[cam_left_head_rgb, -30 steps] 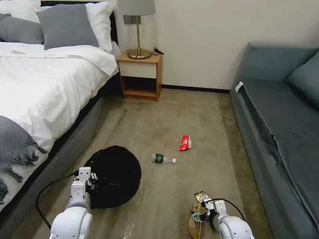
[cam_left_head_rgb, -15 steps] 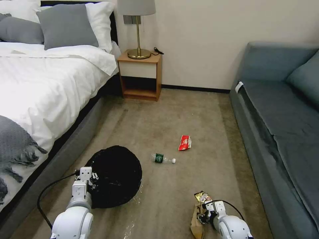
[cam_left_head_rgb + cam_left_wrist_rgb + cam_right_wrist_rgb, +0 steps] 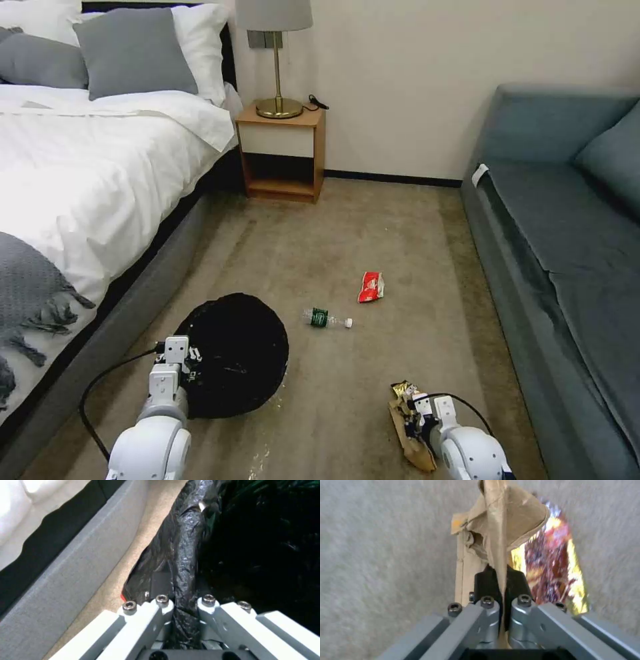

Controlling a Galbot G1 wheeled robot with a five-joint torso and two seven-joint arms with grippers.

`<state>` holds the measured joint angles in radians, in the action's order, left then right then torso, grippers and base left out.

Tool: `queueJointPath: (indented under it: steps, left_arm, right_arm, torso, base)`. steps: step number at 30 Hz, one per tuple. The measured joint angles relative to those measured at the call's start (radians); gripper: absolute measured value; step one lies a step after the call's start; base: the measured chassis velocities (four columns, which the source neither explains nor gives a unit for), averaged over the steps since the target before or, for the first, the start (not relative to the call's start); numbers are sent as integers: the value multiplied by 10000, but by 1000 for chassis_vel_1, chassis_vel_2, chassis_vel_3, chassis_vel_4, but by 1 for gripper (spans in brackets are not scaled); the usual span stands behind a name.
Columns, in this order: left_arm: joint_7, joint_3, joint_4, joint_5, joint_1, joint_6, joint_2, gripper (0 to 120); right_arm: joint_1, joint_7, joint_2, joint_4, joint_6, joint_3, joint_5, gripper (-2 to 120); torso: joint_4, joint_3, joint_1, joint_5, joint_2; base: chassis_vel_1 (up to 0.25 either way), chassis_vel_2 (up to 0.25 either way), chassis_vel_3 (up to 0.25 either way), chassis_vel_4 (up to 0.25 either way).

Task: Pick up the trash bin, then pick up the garbage on the floor and place it into the trash bin.

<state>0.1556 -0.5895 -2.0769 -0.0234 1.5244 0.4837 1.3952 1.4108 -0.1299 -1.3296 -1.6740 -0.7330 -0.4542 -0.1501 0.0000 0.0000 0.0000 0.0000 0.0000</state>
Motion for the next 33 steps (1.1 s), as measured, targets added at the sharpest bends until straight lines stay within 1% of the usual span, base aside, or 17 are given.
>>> queueJointPath:
  steps: [1,4,6,9,10,13,14,17,19,22,23,25,29,30,33]
  left_arm:
    - [0,0,0,0,0,0,0,2]
    - [-1,45,-68,22,20,15,0,2]
    - [-1,63,-81,32,33,15,0,2]
    - [-1,165,-114,73,81,-1,31,2]
    - [-1,165,-114,73,81,-1,31,2]
    - [-1,285,-134,126,118,-26,68,2]
    - [-1,285,-134,126,118,-26,68,2]
    - [-2,365,-153,138,121,-37,52,2]
    - [-3,373,-163,138,110,-36,46,2]
    - [-6,453,-191,139,68,-38,8,2]
    - [-6,453,-191,139,68,-38,8,2]
    - [-21,609,-164,130,29,-39,-133,2]
    - [-27,714,-59,122,-115,-33,-275,2]
    - [-27,714,-59,122,-115,-33,-275,2]
    - [-27,725,-29,104,-217,38,-285,2]
  right_arm:
    - [0,0,0,0,0,0,0,0]
    - [33,23,73,-681,9,-33,-206,0]
    - [34,22,92,-866,58,-31,-324,0]
    - [-61,-99,110,-1589,595,86,-1018,0]
    - [-61,-99,110,-1589,595,86,-1018,0]
    - [-307,-136,35,-2216,786,415,-1879,0]
    - [-307,-136,35,-2216,786,415,-1879,0]
    - [-703,-121,-36,-2579,995,1038,-3120,0]
    - [-817,-156,-58,-2593,1089,1185,-3317,0]
    - [-1463,-433,-255,-2474,1664,1870,-4113,0]
    - [-1463,-433,-255,-2474,1664,1870,-4113,0]
    - [-1814,-712,-391,-2214,2172,2304,-4454,0]
    - [-2247,-1039,-692,-1901,2422,2863,-4648,0]
    - [-2247,-1039,-692,-1901,2422,2863,-4648,0]
    - [-2497,-1165,-1046,-1597,2489,3276,-4684,0]
  torso:
    - [0,0,0,0,0]
    - [0,0,0,-1,0]
    - [0,0,0,0,0]
    - [0,0,0,-1,-1]
    - [0,0,0,-1,-1]
    - [1,0,0,-2,0]
    - [1,0,0,-2,0]
    - [1,0,0,-2,0]
    - [1,0,0,-2,0]
    - [2,0,0,-1,0]
    - [2,0,0,-1,0]
    - [1,0,0,-2,0]
    - [1,1,0,-3,0]
    - [1,1,0,-3,0]
    - [2,0,0,0,0]
  base:
    - [0,0,0,0]
    - [0,0,0,0]
    - [0,0,0,0]
    - [0,0,0,0]
    - [0,0,0,0]
    - [0,0,0,0]
    - [0,0,0,0]
    - [0,0,0,0]
    - [0,0,0,0]
    - [0,0,0,0]
    - [0,0,0,0]
    - [0,0,0,0]
    - [0,0,0,0]
    - [0,0,0,0]
    - [0,0,0,0]
